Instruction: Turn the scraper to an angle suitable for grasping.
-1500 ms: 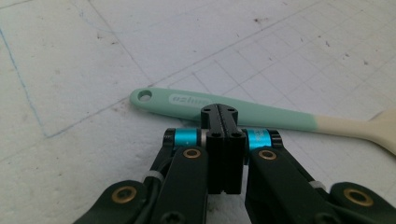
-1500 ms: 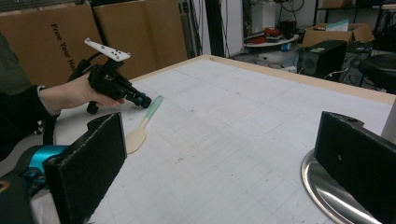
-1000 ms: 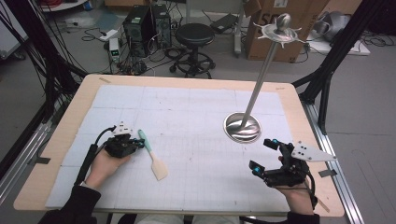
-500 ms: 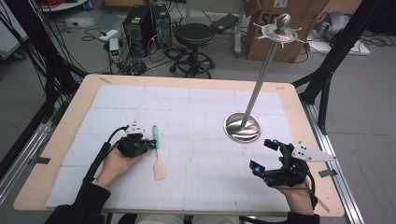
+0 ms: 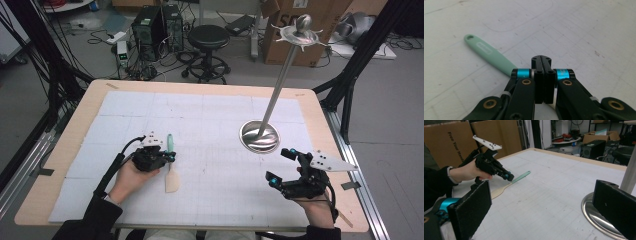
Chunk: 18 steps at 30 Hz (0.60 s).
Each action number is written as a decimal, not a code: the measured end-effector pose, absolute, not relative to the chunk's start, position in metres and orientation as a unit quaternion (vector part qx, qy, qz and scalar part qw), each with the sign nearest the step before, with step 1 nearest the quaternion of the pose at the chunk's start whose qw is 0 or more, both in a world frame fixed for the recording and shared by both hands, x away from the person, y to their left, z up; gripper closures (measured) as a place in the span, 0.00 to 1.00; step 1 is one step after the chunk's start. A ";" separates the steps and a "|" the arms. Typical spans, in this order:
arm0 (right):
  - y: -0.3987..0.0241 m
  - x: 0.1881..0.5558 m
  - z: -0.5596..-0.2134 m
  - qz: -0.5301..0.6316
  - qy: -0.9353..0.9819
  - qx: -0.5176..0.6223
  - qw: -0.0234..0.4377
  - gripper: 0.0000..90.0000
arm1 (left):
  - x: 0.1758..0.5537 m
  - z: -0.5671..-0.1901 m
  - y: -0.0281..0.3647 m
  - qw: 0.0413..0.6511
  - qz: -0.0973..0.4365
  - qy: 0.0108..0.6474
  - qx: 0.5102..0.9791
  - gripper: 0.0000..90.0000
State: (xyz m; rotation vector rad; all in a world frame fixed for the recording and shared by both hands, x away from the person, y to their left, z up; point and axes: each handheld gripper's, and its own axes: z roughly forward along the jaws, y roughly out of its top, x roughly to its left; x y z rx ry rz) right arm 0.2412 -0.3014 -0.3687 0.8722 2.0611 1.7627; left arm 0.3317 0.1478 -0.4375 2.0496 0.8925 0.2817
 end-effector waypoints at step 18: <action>-0.298 0.244 -0.368 0.614 0.717 0.298 0.142 0.01 | 0.318 -0.440 0.147 0.383 0.088 0.313 0.865 1.00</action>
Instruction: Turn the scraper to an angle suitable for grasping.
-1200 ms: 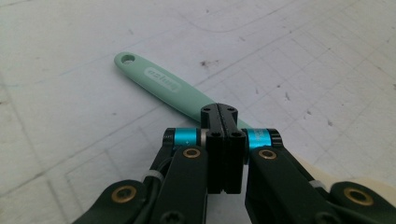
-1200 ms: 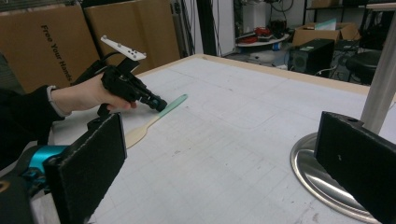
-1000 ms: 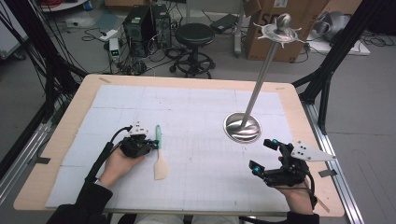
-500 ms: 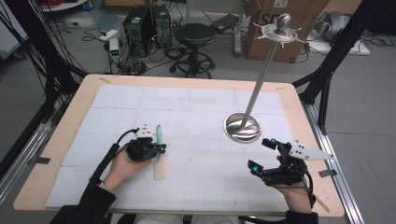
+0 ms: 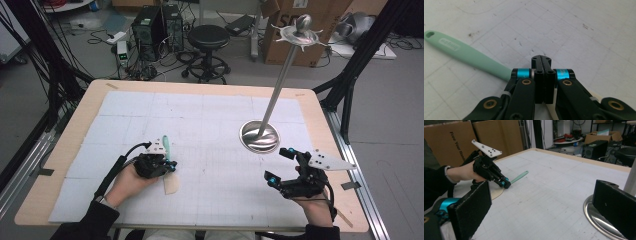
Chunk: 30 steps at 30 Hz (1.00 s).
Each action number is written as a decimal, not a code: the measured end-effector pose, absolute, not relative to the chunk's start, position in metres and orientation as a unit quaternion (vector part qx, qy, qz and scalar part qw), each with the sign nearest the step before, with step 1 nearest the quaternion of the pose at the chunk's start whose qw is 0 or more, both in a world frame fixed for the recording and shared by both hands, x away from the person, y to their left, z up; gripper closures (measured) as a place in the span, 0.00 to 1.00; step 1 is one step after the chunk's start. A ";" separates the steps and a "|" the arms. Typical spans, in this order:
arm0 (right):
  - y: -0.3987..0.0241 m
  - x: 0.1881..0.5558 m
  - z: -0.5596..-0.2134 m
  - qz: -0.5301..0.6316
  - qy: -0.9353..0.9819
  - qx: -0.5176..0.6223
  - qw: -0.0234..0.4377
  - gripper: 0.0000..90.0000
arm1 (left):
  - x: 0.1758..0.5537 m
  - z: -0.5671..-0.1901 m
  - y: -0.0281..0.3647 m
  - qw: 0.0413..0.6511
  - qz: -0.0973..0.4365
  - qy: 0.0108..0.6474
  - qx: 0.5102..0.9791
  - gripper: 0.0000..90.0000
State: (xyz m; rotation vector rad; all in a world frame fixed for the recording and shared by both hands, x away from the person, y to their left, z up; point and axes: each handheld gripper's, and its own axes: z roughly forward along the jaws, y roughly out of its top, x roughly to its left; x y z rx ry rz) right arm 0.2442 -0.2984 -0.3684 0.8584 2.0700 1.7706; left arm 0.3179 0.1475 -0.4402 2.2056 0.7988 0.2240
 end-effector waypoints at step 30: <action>-0.287 0.256 -0.369 0.613 0.725 0.284 0.133 0.01 | 0.278 -0.430 0.209 0.431 0.091 0.336 0.832 1.00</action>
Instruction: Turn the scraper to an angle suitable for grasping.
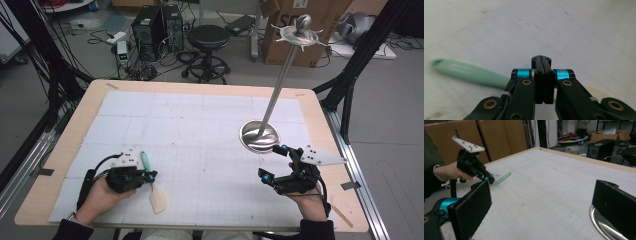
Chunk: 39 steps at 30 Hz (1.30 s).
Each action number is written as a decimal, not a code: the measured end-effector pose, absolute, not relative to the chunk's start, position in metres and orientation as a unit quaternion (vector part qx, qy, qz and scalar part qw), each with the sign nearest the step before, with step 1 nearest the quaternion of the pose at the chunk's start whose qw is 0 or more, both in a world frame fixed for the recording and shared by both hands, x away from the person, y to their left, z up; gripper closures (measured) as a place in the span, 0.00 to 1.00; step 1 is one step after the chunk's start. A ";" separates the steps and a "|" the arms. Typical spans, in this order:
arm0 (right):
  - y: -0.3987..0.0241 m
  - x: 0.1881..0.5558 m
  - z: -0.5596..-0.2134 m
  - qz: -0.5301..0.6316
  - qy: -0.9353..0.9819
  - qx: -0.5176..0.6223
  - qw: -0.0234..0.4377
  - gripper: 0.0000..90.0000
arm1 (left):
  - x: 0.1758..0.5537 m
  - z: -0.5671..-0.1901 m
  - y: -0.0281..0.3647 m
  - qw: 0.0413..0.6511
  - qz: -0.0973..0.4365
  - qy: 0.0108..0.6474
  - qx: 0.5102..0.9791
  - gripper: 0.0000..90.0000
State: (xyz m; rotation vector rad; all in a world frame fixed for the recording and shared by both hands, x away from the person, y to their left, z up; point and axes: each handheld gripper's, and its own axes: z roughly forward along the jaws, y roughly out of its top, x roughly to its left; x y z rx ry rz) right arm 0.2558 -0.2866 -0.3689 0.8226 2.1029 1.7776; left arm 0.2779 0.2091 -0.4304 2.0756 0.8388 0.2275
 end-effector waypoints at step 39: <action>-0.292 0.251 -0.370 0.610 0.725 0.289 0.136 0.01 | 0.305 -0.444 0.144 0.392 0.112 0.349 0.844 1.00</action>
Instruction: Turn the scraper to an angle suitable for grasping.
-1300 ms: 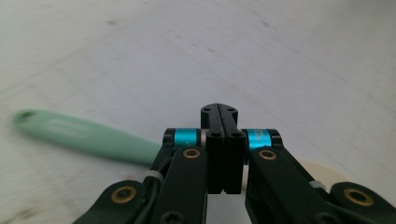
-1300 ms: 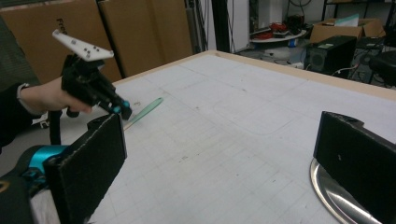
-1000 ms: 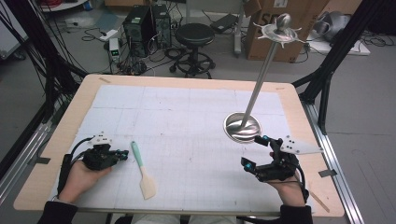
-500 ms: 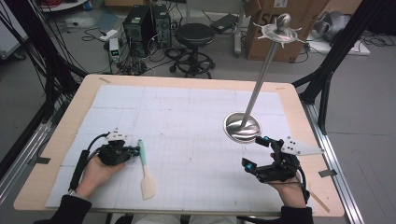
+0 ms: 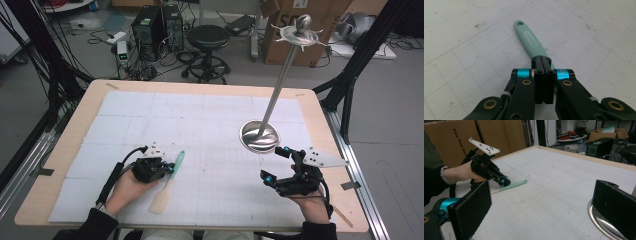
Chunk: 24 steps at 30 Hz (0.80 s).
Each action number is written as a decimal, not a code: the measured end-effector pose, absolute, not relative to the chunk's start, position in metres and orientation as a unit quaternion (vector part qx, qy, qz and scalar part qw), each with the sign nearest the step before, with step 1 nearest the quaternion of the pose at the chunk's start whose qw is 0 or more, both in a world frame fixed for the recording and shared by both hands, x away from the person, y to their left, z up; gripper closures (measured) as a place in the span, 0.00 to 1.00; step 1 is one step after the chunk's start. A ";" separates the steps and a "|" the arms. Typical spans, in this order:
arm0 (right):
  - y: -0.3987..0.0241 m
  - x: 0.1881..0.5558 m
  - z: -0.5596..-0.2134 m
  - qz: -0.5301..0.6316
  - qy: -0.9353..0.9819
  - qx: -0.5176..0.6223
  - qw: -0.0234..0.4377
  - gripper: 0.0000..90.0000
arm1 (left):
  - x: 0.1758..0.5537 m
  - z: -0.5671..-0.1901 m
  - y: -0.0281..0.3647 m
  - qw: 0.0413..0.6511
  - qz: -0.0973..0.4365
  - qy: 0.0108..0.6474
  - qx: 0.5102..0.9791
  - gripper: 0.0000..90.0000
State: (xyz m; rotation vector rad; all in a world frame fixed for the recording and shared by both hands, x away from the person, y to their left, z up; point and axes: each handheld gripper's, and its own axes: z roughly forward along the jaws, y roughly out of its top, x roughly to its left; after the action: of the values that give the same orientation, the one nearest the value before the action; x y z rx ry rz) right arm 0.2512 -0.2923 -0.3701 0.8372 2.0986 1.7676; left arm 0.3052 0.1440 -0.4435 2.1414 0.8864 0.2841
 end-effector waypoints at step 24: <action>-0.299 0.247 -0.370 0.610 0.721 0.297 0.139 0.01 | 0.272 -0.442 0.088 0.392 0.084 0.240 0.884 1.00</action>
State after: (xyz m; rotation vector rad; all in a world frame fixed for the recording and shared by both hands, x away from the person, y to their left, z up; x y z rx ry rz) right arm 0.2466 -0.2994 -0.3703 0.8580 2.0852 1.7652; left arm 0.2722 0.0885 -0.4418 2.2460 0.6093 0.2122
